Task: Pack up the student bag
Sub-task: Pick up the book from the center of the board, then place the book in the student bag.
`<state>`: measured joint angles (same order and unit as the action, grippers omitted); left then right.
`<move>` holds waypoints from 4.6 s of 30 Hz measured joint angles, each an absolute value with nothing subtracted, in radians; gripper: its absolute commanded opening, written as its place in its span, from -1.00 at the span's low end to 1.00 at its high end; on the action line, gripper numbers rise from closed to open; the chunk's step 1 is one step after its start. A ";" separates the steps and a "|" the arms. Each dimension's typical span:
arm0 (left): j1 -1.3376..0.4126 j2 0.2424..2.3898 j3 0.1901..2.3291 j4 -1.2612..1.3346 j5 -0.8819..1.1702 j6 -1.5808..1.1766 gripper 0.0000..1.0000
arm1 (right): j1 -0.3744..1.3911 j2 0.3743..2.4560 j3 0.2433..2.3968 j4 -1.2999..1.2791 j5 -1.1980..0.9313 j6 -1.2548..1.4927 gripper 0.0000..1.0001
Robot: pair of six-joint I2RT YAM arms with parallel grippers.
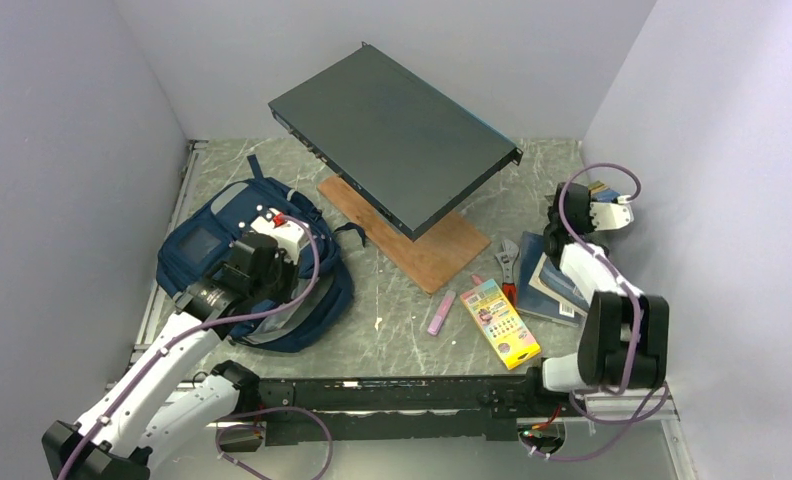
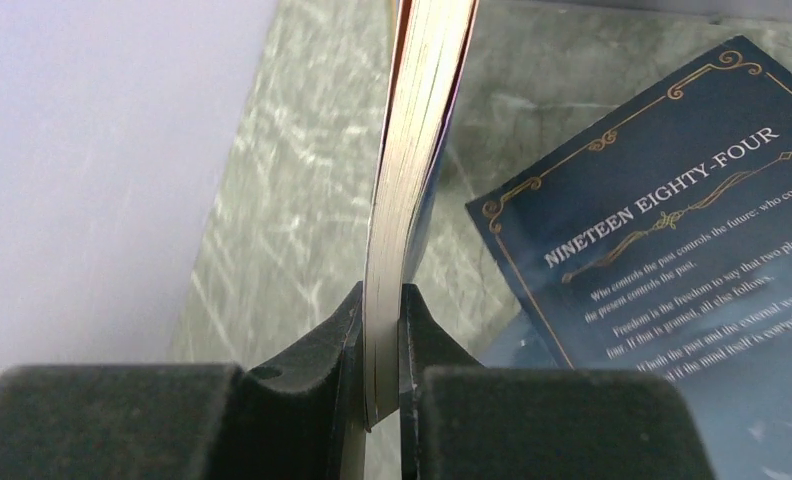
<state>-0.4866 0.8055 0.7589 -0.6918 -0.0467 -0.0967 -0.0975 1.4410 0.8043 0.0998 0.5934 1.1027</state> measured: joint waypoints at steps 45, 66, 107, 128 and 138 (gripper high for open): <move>-0.471 0.657 0.790 -0.643 -0.041 -0.263 -1.00 | 0.862 0.443 0.268 -0.040 -0.361 1.281 -1.00; -0.465 0.591 0.904 -0.748 0.060 -0.408 -1.00 | 1.308 0.850 0.406 0.489 0.002 1.378 -1.00; -0.460 0.547 0.807 -0.728 0.043 -0.455 -1.00 | 1.362 1.153 0.291 0.542 0.493 1.398 -1.00; -0.464 0.747 0.991 -0.837 -0.002 -0.334 -1.00 | 1.372 1.056 0.284 0.319 0.498 1.557 -1.00; -0.465 0.746 1.002 -0.865 -0.016 -0.341 -1.00 | 1.369 1.034 0.307 0.225 0.584 1.554 -1.00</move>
